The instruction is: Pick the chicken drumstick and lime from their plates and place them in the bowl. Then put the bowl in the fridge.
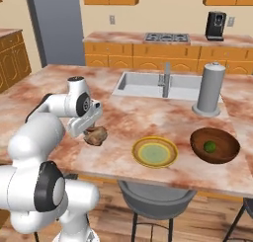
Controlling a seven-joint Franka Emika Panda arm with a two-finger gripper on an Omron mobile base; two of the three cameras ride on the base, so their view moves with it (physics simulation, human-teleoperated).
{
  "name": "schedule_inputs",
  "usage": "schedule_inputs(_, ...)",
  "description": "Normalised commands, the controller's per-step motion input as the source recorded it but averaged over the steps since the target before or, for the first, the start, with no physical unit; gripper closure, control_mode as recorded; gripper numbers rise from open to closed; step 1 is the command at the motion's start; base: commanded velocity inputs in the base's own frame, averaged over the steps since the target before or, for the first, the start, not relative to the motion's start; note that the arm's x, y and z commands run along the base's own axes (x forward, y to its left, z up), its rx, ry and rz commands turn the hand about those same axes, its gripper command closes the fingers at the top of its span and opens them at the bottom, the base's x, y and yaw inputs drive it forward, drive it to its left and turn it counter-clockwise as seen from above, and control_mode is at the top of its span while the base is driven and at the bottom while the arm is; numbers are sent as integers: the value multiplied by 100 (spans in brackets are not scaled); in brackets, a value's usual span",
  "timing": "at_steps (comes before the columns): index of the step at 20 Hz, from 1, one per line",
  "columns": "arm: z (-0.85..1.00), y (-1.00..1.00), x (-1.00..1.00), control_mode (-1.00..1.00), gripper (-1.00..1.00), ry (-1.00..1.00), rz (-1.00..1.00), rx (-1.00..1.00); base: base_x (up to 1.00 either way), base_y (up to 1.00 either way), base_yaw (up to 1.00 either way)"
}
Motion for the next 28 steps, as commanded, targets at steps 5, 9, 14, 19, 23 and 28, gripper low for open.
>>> schedule_inputs(5,0,0,0,100,100,0,0,0,2,-77,-1)
schedule_inputs(9,0,0,0,100,100,0,0,0,12,-70,0)
schedule_inputs(14,0,0,0,100,100,0,0,0,23,-66,4)
schedule_inputs(19,0,0,0,100,100,0,0,0,56,-42,12)
schedule_inputs(23,0,0,0,100,100,0,0,0,62,-28,11)
schedule_inputs(28,0,0,0,100,100,0,0,0,24,-11,4)
